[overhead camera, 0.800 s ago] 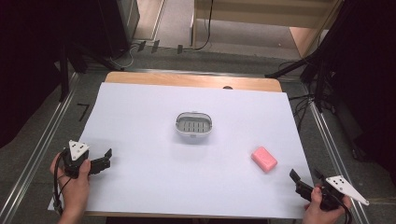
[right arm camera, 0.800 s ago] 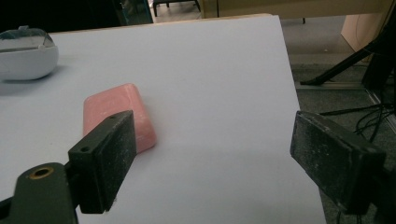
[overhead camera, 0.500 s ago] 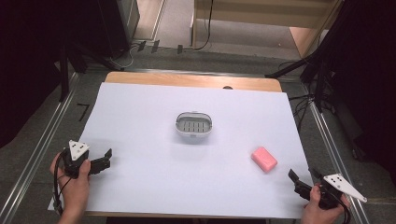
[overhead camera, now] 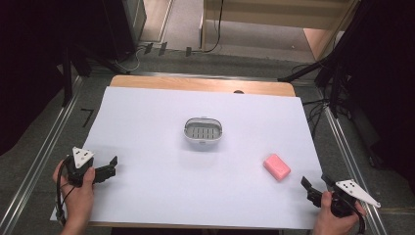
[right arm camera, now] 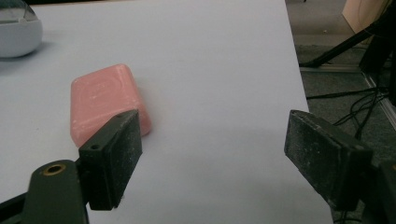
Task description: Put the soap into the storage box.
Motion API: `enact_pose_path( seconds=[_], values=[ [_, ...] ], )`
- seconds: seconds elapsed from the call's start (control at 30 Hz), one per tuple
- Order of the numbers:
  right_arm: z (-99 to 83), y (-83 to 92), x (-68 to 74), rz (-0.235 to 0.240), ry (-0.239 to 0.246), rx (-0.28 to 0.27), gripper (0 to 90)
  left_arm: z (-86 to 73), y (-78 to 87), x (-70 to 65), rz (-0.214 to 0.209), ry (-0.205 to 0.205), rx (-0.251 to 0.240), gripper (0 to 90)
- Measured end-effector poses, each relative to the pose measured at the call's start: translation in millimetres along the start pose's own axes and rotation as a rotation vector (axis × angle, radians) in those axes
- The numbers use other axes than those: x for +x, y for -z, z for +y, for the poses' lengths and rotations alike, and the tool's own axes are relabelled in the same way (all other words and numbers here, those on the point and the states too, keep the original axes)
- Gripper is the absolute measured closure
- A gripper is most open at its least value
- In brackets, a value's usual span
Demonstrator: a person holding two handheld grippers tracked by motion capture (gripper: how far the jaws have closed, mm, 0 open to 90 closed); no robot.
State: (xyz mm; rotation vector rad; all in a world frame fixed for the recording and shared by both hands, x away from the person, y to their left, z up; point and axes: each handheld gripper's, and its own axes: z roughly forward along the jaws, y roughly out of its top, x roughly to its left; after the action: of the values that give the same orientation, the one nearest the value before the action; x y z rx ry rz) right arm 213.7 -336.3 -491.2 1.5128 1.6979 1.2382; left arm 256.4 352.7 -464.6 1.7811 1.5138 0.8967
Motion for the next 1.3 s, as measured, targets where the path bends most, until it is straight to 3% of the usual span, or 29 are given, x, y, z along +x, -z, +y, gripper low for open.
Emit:
enact_pose_path(
  seconds=[0.1,0.17,0.2,0.37,0.4,0.6,0.63,0.77,0.8,1.07,1.1,1.3],
  values=[
    [1.5,-1.9,2.5,0.002,0.022,0.022,20.5,0.1,-0.3,-0.2,0.001,-0.001,0.002,6.1],
    [2.2,-2.5,2.6,0.016,0.031,0.03,19.2,0.1,-0.3,-0.4,0.002,-0.001,0.002,6.1],
    [3.5,-2.6,2.4,0.048,0.037,0.041,17.3,0.1,-0.2,-0.3,0.001,-0.002,0.002,6.1],
    [6.0,-4.3,3.4,0.069,0.052,0.065,14.1,0.1,-0.1,-0.3,0.001,-0.003,0.001,6.1],
    [7.6,-6.8,5.6,0.07,0.069,0.099,12.0,0.1,0.0,-0.3,0.001,-0.003,0.002,6.1],
    [14.6,-12.1,11.1,0.062,0.129,0.173,5.3,0.0,0.3,-0.4,0.002,-0.004,0.002,6.1],
    [18.4,-14.9,14.3,0.064,0.157,0.208,2.9,0.0,0.3,-0.6,0.003,-0.004,0.0,6.1],
    [21.5,-20.2,19.5,0.066,0.198,0.264,0.4,0.0,0.2,-0.8,0.003,-0.006,0.001,6.1],
    [23.6,-24.8,24.2,0.066,0.237,0.304,0.0,0.0,0.1,-0.8,0.003,-0.006,0.002,6.1],
    [32.1,-36.3,34.0,0.069,0.293,0.389,0.0,0.0,-0.1,-1.3,0.006,-0.011,0.0,6.1],
    [36.8,-39.2,36.5,0.071,0.317,0.418,0.0,0.1,-0.1,-1.1,0.006,-0.01,0.002,6.1],
    [49.1,-47.8,42.6,0.081,0.353,0.502,0.0,0.1,-0.2,-0.8,0.002,-0.007,0.002,6.1]
  ],
)
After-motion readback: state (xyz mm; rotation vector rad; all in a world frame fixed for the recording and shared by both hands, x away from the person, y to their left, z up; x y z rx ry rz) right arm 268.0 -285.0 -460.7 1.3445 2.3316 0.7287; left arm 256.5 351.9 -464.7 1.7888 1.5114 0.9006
